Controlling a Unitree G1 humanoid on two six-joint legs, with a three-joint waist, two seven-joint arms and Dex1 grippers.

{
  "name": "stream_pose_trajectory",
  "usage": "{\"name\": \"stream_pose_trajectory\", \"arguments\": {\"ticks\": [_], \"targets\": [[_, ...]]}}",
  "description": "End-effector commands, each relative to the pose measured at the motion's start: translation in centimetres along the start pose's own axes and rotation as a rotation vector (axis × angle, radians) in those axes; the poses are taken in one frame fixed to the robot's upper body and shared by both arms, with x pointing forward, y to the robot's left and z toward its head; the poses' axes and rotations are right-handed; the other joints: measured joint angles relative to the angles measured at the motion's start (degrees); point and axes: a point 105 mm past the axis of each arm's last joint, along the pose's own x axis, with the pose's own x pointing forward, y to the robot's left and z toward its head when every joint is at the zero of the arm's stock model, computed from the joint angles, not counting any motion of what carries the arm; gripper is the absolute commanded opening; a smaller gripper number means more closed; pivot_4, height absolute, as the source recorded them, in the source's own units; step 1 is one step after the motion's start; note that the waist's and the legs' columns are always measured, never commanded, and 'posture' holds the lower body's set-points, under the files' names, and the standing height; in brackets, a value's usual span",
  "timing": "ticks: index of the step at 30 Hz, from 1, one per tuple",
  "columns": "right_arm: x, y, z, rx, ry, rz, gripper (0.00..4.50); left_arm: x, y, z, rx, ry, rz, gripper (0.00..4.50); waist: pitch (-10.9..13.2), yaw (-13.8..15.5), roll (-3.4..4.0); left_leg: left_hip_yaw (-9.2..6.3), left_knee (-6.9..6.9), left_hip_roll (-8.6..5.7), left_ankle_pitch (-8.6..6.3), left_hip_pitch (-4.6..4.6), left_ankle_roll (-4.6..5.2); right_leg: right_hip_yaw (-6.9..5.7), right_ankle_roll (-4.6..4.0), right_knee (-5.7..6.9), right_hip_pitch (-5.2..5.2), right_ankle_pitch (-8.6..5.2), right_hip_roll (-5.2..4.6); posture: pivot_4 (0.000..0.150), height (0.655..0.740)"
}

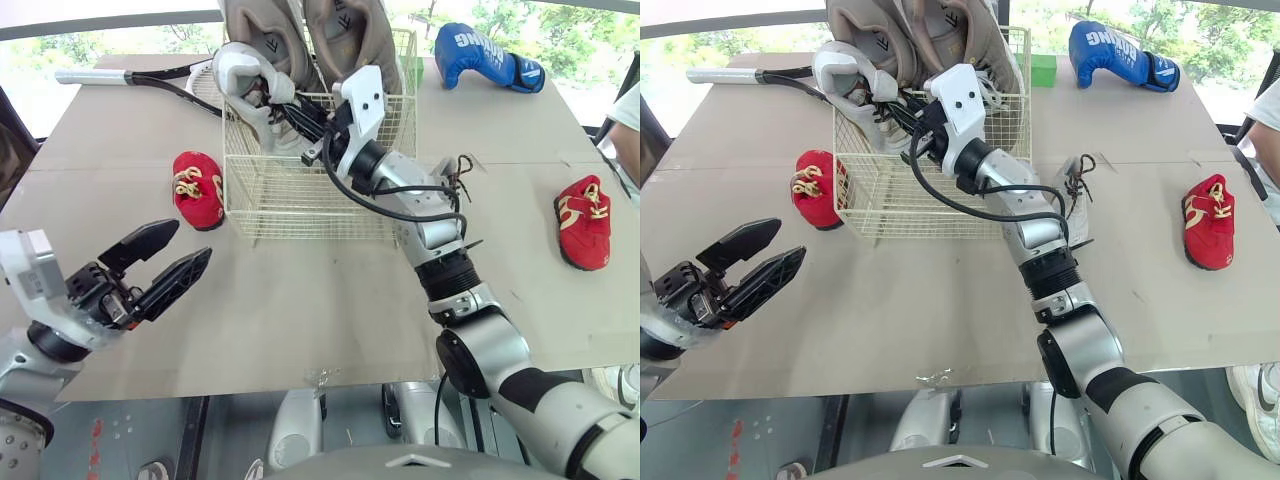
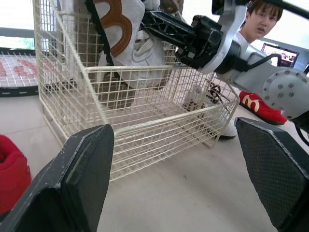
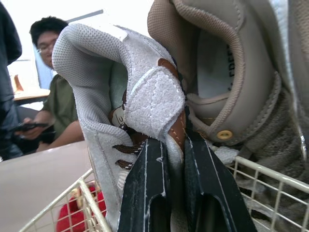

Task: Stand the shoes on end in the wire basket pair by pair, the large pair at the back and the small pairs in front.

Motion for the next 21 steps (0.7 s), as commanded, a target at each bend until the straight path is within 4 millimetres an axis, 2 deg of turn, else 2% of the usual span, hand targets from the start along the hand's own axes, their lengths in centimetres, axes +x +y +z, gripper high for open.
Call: {"name": "stream_pose_trajectory", "arguments": {"ticks": [1,3,4,6,8,9,11,18,20,21], "targets": [[0.1,2.8,-1.5,0.120,-0.056,0.011,0.03,0.1,-0.3,0.4,0.018,-0.004,-0.011,4.34,-0.01,-0.05,-0.01,0.00,0.00,0.00,0.00,0.00,0.00,0.00,0.00,0.00,0.00,0.00,0.00,0.150,0.7400],[-0.5,2.6,-2.4,0.140,-0.024,0.005,0.03,0.1,-0.3,0.4,0.017,-0.002,-0.009,4.34,-0.03,-0.16,-0.03,0.00,0.00,0.00,0.00,0.04,0.00,0.00,0.00,-0.01,0.05,0.00,0.00,0.150,0.7400],[-0.7,2.5,-2.6,0.142,-0.019,0.007,0.53,0.0,-0.3,0.3,0.016,-0.002,-0.007,4.34,-0.04,-0.18,-0.03,0.00,0.00,0.00,0.00,0.10,0.00,0.00,0.00,0.00,0.09,0.00,0.00,0.150,0.7400],[-0.9,2.3,-2.4,0.155,-0.020,0.008,1.23,0.1,-0.3,0.3,0.015,-0.001,-0.006,4.34,-0.04,-0.17,-0.04,-0.02,0.00,0.01,0.00,0.22,0.00,0.00,0.00,0.01,0.21,0.00,0.00,0.150,0.7400],[-1.4,2.2,-1.8,0.162,-0.018,0.031,2.29,0.2,-0.3,0.2,0.013,-0.001,-0.008,4.34,-0.06,-0.12,-0.06,-0.03,0.00,0.00,0.00,0.38,0.00,-0.01,-0.01,0.04,0.35,0.00,0.00,0.150,0.7400],[-1.7,2.1,-1.4,0.159,-0.017,0.043,2.63,0.3,-0.3,0.2,0.012,-0.002,-0.009,4.34,-0.06,-0.05,-0.06,-0.03,0.01,0.00,0.00,0.40,0.00,-0.01,-0.02,0.05,0.37,0.00,0.00,0.150,0.7400],[-2.3,2.0,-0.8,0.161,-0.004,0.067,3.60,0.5,-0.2,0.1,0.009,-0.003,-0.015,4.34,-0.07,0.03,-0.06,-0.04,0.01,0.00,0.00,0.40,0.00,-0.01,-0.02,0.06,0.37,-0.01,0.00,0.150,0.7400],[-5.7,1.4,1.8,0.086,0.048,0.125,3.60,1.5,-0.2,-0.2,-0.013,-0.007,-0.066,4.34,-0.03,0.37,0.00,-0.19,0.00,0.00,0.01,0.08,-0.01,-0.20,-0.02,-0.13,0.23,-0.01,0.00,0.150,0.7400],[-7.6,1.7,3.1,0.053,0.070,0.178,3.60,2.1,-0.4,-0.2,-0.023,-0.004,-0.107,4.34,-0.02,0.57,0.01,-0.19,-0.01,0.00,0.00,0.06,0.00,-0.21,-0.02,-0.17,0.23,-0.01,0.00,0.150,0.7400],[-8.3,1.9,3.5,0.042,0.080,0.194,3.86,2.3,-0.5,-0.2,-0.025,-0.003,-0.121,4.34,-0.02,0.74,0.00,-0.21,-0.01,0.00,0.00,0.04,0.00,-0.26,-0.02,-0.19,0.24,-0.01,-0.02,0.150,0.7400]]}}
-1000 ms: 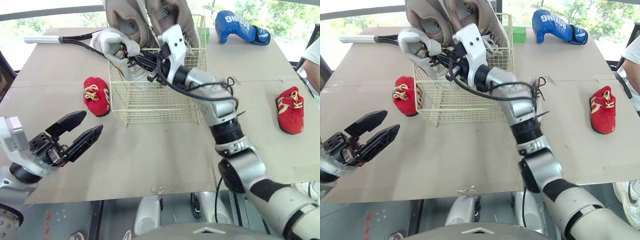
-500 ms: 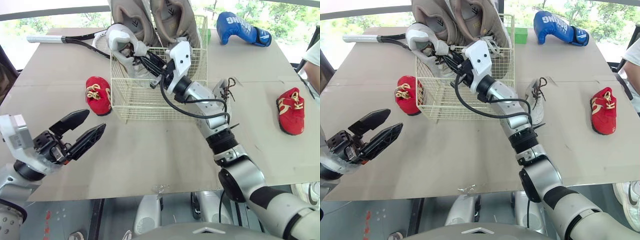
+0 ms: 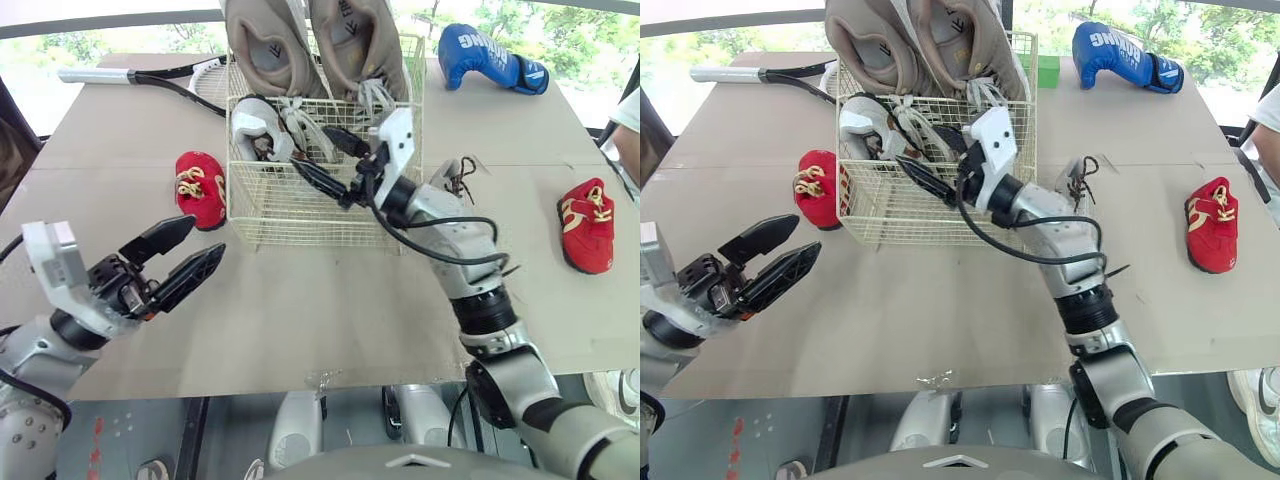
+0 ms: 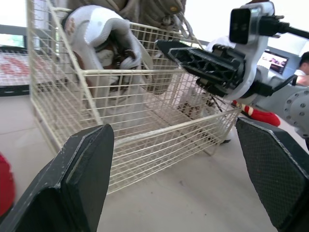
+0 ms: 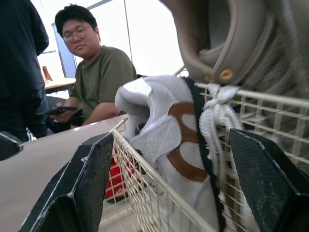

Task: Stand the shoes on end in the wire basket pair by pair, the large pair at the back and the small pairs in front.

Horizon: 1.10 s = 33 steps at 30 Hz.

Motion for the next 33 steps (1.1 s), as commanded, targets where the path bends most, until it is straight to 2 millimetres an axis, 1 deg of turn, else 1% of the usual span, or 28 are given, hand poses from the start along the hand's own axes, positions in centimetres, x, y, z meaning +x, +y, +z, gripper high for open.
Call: {"name": "stream_pose_trajectory", "arguments": {"ticks": [1,2,3,4,5,6,9,10,11,13,14,15,16,17,19,21,23,26,27,28,30,32,33], "targets": [[-2.0,1.6,3.0,-0.042,-0.037,0.079,4.13,0.6,-0.4,0.4,0.009,0.002,-0.057,4.34,-0.01,0.23,-0.01,0.01,0.00,0.00,0.00,0.00,0.00,0.01,0.00,-0.01,0.00,0.00,0.00,0.150,0.7400],[-3.3,1.7,3.6,-0.052,-0.003,0.083,4.35,1.1,-0.6,0.3,0.001,0.008,-0.083,4.34,-0.02,0.23,-0.04,0.02,0.01,0.00,0.00,0.01,0.00,0.01,0.00,0.01,0.01,0.00,0.00,0.150,0.7400],[-4.3,2.0,3.9,-0.060,0.026,0.089,4.45,1.4,-0.7,0.3,-0.004,0.013,-0.103,4.34,-0.02,0.39,-0.04,0.02,0.01,0.00,0.00,0.02,0.00,0.01,0.00,0.03,0.00,0.00,0.00,0.150,0.7400],[-5.5,2.2,4.4,-0.057,0.060,0.079,4.45,1.9,-0.9,0.2,-0.020,0.019,-0.125,4.34,0.00,0.53,0.00,0.00,0.03,0.00,0.00,0.03,0.01,0.01,0.00,0.07,0.01,0.00,0.00,0.150,0.7400],[-6.3,2.3,4.8,-0.053,0.086,0.072,4.45,2.2,-1.1,0.1,-0.031,0.023,-0.139,4.34,0.03,0.77,0.05,0.00,0.03,0.00,0.00,0.04,0.01,0.01,0.00,0.08,0.01,0.00,0.01,0.150,0.7400],[-7.6,1.9,5.2,-0.072,0.118,0.032,4.45,2.7,-1.5,0.1,-0.040,0.033,-0.168,4.34,0.02,0.81,0.04,-0.03,0.04,-0.01,0.00,0.05,0.01,-0.01,0.00,0.09,0.03,0.00,0.00,0.150,0.7400],[-10.3,1.2,6.1,-0.089,0.201,-0.049,4.45,3.7,-2.5,-0.1,-0.024,0.062,-0.232,4.34,0.01,0.83,0.01,-0.04,0.04,0.00,0.00,0.07,0.02,-0.02,0.00,0.10,0.05,0.00,0.02,0.150,0.7400],[-11.5,0.5,5.8,-0.062,0.262,-0.087,4.45,4.2,-2.8,-0.1,-0.006,0.075,-0.248,4.34,0.01,0.79,0.01,-0.03,0.04,-0.01,0.00,0.06,0.02,-0.01,0.00,0.08,0.06,0.00,0.02,0.150,0.7400],[-13.0,-0.5,5.3,-0.039,0.351,-0.155,4.45,4.7,-3.2,-0.2,0.000,0.095,-0.273,4.34,0.01,0.81,0.01,-0.01,0.04,-0.01,0.00,0.06,0.02,0.01,0.00,0.07,0.06,0.00,0.02,0.150,0.7400],[-16.6,-3.4,3.4,0.019,0.572,-0.339,4.45,5.8,-4.1,-0.1,0.009,0.121,-0.333,4.34,-0.02,0.90,-0.03,0.00,0.05,-0.01,0.00,0.04,0.02,0.03,0.00,0.06,0.07,0.00,0.01,0.150,0.7400],[-17.9,-4.8,2.7,0.042,0.641,-0.427,4.45,6.1,-4.3,0.0,-0.003,0.127,-0.351,4.34,-0.03,0.91,-0.05,0.01,0.07,-0.02,0.00,0.03,0.02,0.03,0.00,0.05,0.07,0.00,0.01,0.150,0.7400],[-18.6,-6.4,2.3,0.079,0.661,-0.515,4.45,6.4,-4.7,0.2,-0.002,0.127,-0.377,4.34,-0.04,0.89,-0.07,0.03,0.09,-0.02,0.00,0.04,0.03,0.05,0.01,0.05,0.09,0.00,0.01,0.150,0.7400],[-18.9,-7.6,1.9,0.137,0.657,-0.563,4.45,6.7,-5.2,0.4,-0.001,0.124,-0.405,4.34,-0.08,0.61,-0.13,0.04,0.10,-0.03,0.01,0.05,0.04,0.07,0.01,0.04,0.09,0.00,0.01,0.150,0.7400],[-18.9,-8.3,1.7,0.178,0.651,-0.588,4.45,6.9,-5.5,0.6,0.002,0.123,-0.425,4.34,-0.08,0.27,-0.13,0.08,0.13,-0.02,0.01,0.10,0.04,0.14,0.01,0.06,0.09,0.01,0.04,0.150,0.7400],[-18.7,-9.1,1.1,0.234,0.650,-0.606,4.45,7.2,-5.9,1.0,-0.008,0.122,-0.453,4.34,-0.06,-0.14,-0.08,0.20,0.11,-0.02,0.01,0.15,0.05,0.35,0.02,0.06,0.07,0.01,0.09,0.150,0.7400],[-18.4,-10.3,-0.1,0.305,0.666,-0.611,4.45,7.3,-6.6,1.7,-0.001,0.131,-0.506,4.34,-0.06,-0.26,-0.08,0.17,0.10,-0.01,0.01,0.13,0.05,0.35,0.02,0.06,0.06,0.01,0.11,0.150,0.7400],[-17.7,-10.8,-1.0,0.348,0.688,-0.581,4.45,7.3,-7.2,2.1,0.018,0.148,-0.552,4.34,-0.04,-0.48,-0.08,0.17,0.10,-0.01,0.01,0.06,0.06,0.34,0.04,0.04,0.01,0.01,0.12,0.150,0.7400],[-16.5,-11.7,-1.6,0.417,0.681,-0.550,4.45,7.4,-7.5,2.8,0.033,0.152,-0.586,4.34,-0.03,-0.48,-0.06,0.22,0.09,-0.02,-0.01,0.02,0.07,0.36,0.05,-0.02,0.00,0.01,0.09,0.150,0.7400],[-16.3,-12.1,-2.2,0.433,0.695,-0.550,4.45,7.4,-7.7,3.0,0.050,0.156,-0.600,4.34,-0.03,-0.48,-0.06,0.22,0.09,-0.02,-0.01,-0.01,0.07,0.36,0.05,-0.05,-0.01,0.02,0.09,0.150,0.7400],[-16.2,-12.4,-2.8,0.442,0.715,-0.554,4.45,7.4,-7.8,3.2,0.068,0.161,-0.610,4.34,-0.02,-0.49,-0.05,0.21,0.09,-0.02,-0.01,-0.01,0.08,0.35,0.05,-0.04,-0.01,0.02,0.09,0.150,0.7400],[-16.8,-13.5,-4.6,0.429,0.782,-0.601,4.45,7.5,-8.1,3.5,0.102,0.170,-0.626,4.34,-0.01,-0.35,-0.04,0.21,0.08,-0.02,-0.01,-0.02,0.08,0.34,0.05,-0.05,-0.02,0.01,0.09,0.150,0.7400],[-17.4,-14.5,-5.7,0.409,0.824,-0.633,4.45,7.4,-8.3,3.7,0.123,0.173,-0.634,4.34,-0.01,-0.31,-0.04,0.20,0.08,-0.02,-0.01,-0.02,0.08,0.32,0.05,-0.05,-0.02,0.01,0.09,0.150,0.7400],[-17.7,-14.9,-6.0,0.397,0.838,-0.645,3.93,7.4,-8.4,3.8,0.131,0.171,-0.633,4.34,-0.01,-0.27,-0.04,0.20,0.09,-0.02,-0.01,-0.02,0.08,0.31,0.05,-0.05,-0.02,0.02,0.09,0.150,0.7400]]}}
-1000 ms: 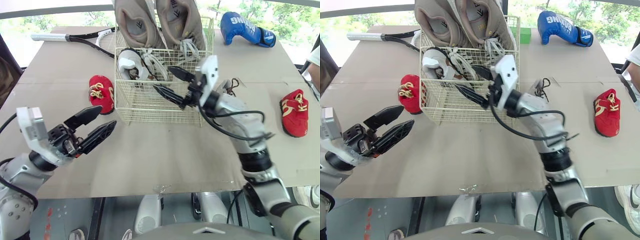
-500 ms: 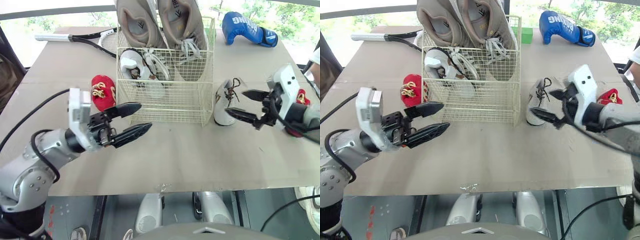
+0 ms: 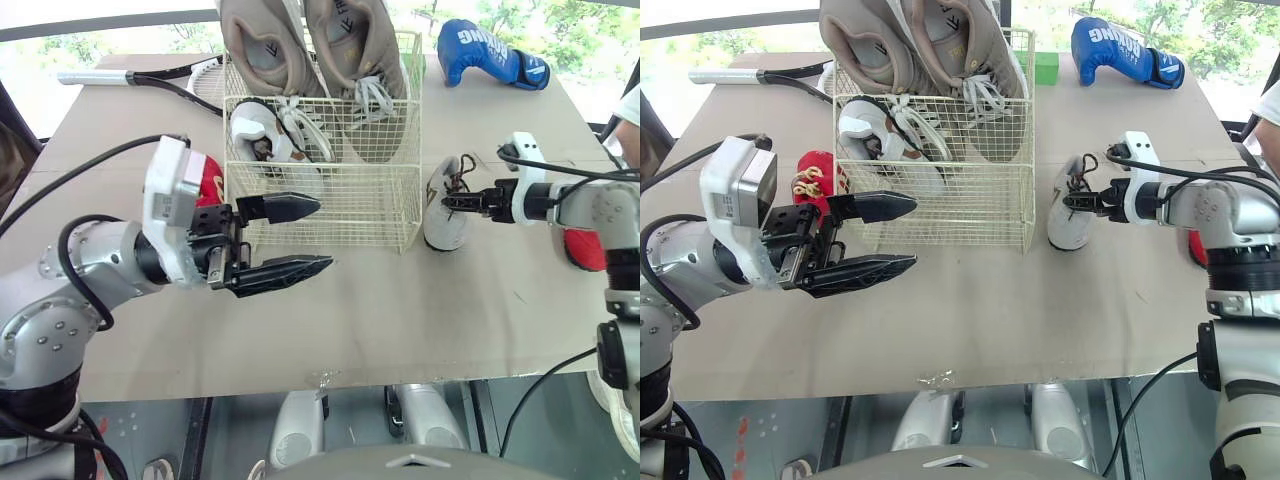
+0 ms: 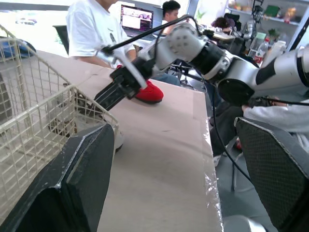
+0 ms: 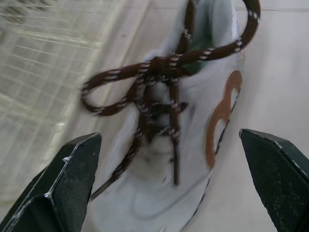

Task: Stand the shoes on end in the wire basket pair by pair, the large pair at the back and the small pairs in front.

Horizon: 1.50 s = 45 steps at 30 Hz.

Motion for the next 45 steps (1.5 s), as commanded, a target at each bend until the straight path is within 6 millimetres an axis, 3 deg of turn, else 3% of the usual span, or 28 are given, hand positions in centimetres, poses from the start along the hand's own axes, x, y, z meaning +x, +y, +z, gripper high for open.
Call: {"name": "stream_pose_trajectory", "arguments": {"ticks": [1,5,9,15,17,19,21,24,26,30,35,39,44,45], "targets": [[0.5,-1.7,-0.1,-0.031,0.016,-0.046,3.67,0.3,-1.2,0.8,0.072,0.014,-0.034,4.34,0.01,0.04,0.02,0.01,0.00,0.00,0.00,0.00,0.00,0.00,0.00,0.00,0.00,0.00,-0.01,0.150,0.7400],[0.7,-1.2,-1.1,-0.034,0.060,0.016,1.62,0.4,-1.7,0.9,0.090,0.022,-0.022,4.34,-0.01,0.16,-0.01,0.00,0.02,0.00,0.00,0.03,0.00,0.01,0.00,0.03,0.02,0.00,-0.01,0.150,0.7400],[-0.3,-1.4,-0.8,-0.042,0.027,0.019,0.14,0.7,-1.8,1.0,0.113,0.027,0.000,4.34,-0.01,0.36,-0.01,-0.01,0.06,0.00,0.00,0.06,0.00,0.01,0.01,0.08,0.05,0.01,-0.01,0.150,0.7400],[-4.7,-1.1,-0.2,-0.102,-0.121,-0.032,0.04,1.4,-2.2,1.0,0.137,0.031,0.038,4.34,0.05,1.95,0.10,-0.12,0.05,-0.01,0.00,-0.08,-0.01,-0.13,0.01,0.03,0.03,-0.01,-0.03,0.150,0.7400],[-7.0,-0.1,0.6,-0.149,-0.230,-0.034,0.04,1.5,-2.2,0.9,0.125,0.020,0.049,4.34,0.08,2.04,0.14,-0.08,0.04,-0.01,0.00,-0.09,-0.01,-0.08,0.02,0.01,0.01,0.00,-0.04,0.150,0.7400],[-10.1,1.9,1.4,-0.233,-0.333,-0.001,0.04,1.4,-1.9,0.8,0.111,-0.005,0.069,4.34,0.17,2.17,0.29,-0.11,0.02,-0.01,0.00,-0.09,-0.01,-0.11,0.02,0.01,0.01,-0.01,-0.04,0.150,0.7400],[-12.4,5.4,2.2,-0.343,-0.448,0.112,0.04,1.1,-1.2,0.7,0.086,-0.048,0.117,4.34,0.21,2.17,0.45,-0.07,0.02,-0.01,0.00,-0.08,-0.01,-0.08,0.02,0.02,0.01,0.00,-0.04,0.150,0.7400],[-13.7,10.8,4.3,-0.463,-0.648,0.256,0.04,0.1,-0.1,0.2,0.046,-0.107,0.219,4.34,0.15,0.81,0.34,-0.06,0.02,0.03,0.00,0.13,-0.01,0.01,0.02,0.15,0.05,0.00,0.04,0.150,0.7400],[-12.9,13.0,6.2,-0.499,-0.760,0.250,0.04,-0.7,0.4,0.1,0.043,-0.138,0.267,4.34,0.06,0.09,0.19,-0.07,0.02,0.09,0.00,0.29,0.00,0.09,0.00,0.19,0.12,0.00,0.16,0.150,0.7400],[-8.7,15.4,9.5,-0.662,-0.930,0.041,0.04,-2.5,0.8,0.4,0.032,-0.201,0.313,4.34,0.01,-0.42,0.12,0.01,0.06,0.07,0.01,0.43,-0.02,0.18,0.00,0.27,0.21,0.00,0.15,0.150,0.7400],[-6.4,15.7,12.3,-0.649,-1.160,-0.140,0.04,-3.9,1.3,0.9,0.067,-0.224,0.370,4.34,-0.03,0.37,0.05,0.06,0.07,-0.02,0.17,0.02,-0.30,0.16,0.01,0.20,-0.08,0.01,0.01,0.150,0.7400],[-4.3,16.1,11.2,-0.708,-1.215,-0.173,0.04,-4.2,1.6,1.3,0.097,-0.245,0.413,4.34,-0.02,0.98,0.06,0.10,0.00,-0.06,0.17,-0.08,-0.33,0.16,0.01,0.05,-0.13,0.01,-0.06,0.150,0.7400],[-0.4,16.3,7.0,-0.701,-1.159,-0.114,0.04,-4.6,1.6,1.4,0.113,-0.269,0.465,4.34,-0.04,0.54,0.04,0.06,-0.02,-0.01,0.17,0.09,-0.32,0.18,0.00,0.22,-0.13,0.01,0.00,0.150,0.7400],[0.2,16.2,6.3,-0.692,-1.146,-0.096,0.39,-4.6,1.5,1.3,0.115,-0.266,0.469,4.34,-0.03,0.39,0.04,0.08,-0.01,0.00,0.17,0.14,-0.31,0.22,-0.01,0.29,-0.11,0.01,0.01,0.150,0.7400]]}}
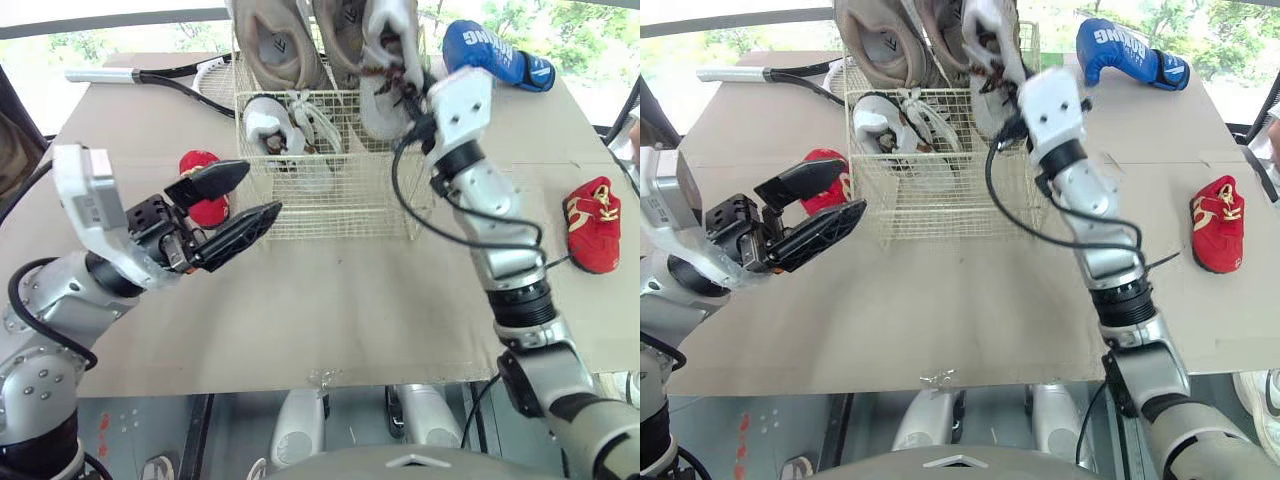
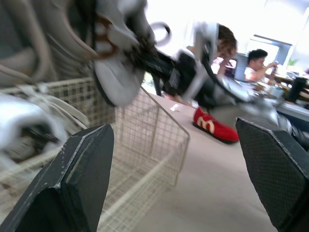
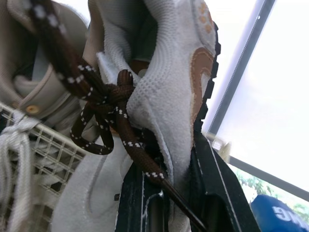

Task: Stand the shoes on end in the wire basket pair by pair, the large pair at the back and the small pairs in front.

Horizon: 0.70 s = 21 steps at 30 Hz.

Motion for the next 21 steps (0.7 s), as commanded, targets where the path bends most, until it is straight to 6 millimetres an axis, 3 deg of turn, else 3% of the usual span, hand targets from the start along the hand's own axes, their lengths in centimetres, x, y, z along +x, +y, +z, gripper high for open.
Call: {"name": "stream_pose_trajectory", "arguments": {"ticks": [1,2,4,9,13,21], "targets": [[-1.2,1.7,-1.1,0.023,-0.019,0.047,0.79,-0.3,-0.4,0.7,0.053,-0.025,0.016,4.34,0.01,-0.28,0.01,0.00,0.00,0.00,-0.02,0.01,0.03,0.01,0.00,0.02,0.01,0.01,0.00,0.150,0.7400],[-1.7,2.0,-1.5,0.020,-0.012,0.064,1.06,-0.4,-0.4,0.6,0.055,-0.025,0.020,4.34,-0.02,-0.43,0.00,0.01,0.02,-0.01,-0.04,0.02,0.07,0.02,0.00,0.04,0.02,0.01,-0.01,0.150,0.7400],[-2.5,2.6,-2.1,0.031,-0.003,0.104,2.07,-0.6,-0.3,0.5,0.054,-0.023,0.025,4.34,-0.12,-0.59,-0.17,0.01,0.03,-0.02,-0.05,0.21,0.10,0.03,0.00,0.06,0.19,0.01,-0.01,0.150,0.7400],[-3.3,0.9,-1.3,0.029,-0.006,0.134,4.42,-1.0,0.0,-0.1,0.037,0.002,0.048,4.34,-0.15,-0.63,-0.21,0.01,0.03,-0.01,-0.08,0.36,0.14,0.05,-0.01,0.12,0.31,0.00,0.00,0.150,0.7400],[-4.5,-0.1,0.3,0.060,0.022,0.251,4.42,-1.7,1.2,-0.8,-0.001,0.038,0.115,4.34,-0.12,-0.16,-0.17,-0.01,0.03,-0.01,-0.08,0.32,0.15,0.03,-0.01,0.08,0.30,0.00,-0.01,0.150,0.7400],[-10.1,0.4,5.9,0.230,0.095,0.684,4.42,-6.9,10.2,-3.2,-0.060,0.273,0.654,4.34,-0.06,0.60,-0.10,-0.15,0.00,0.00,-0.10,0.29,0.18,-0.09,-0.02,0.04,0.29,-0.02,0.02,0.150,0.7400]]}}
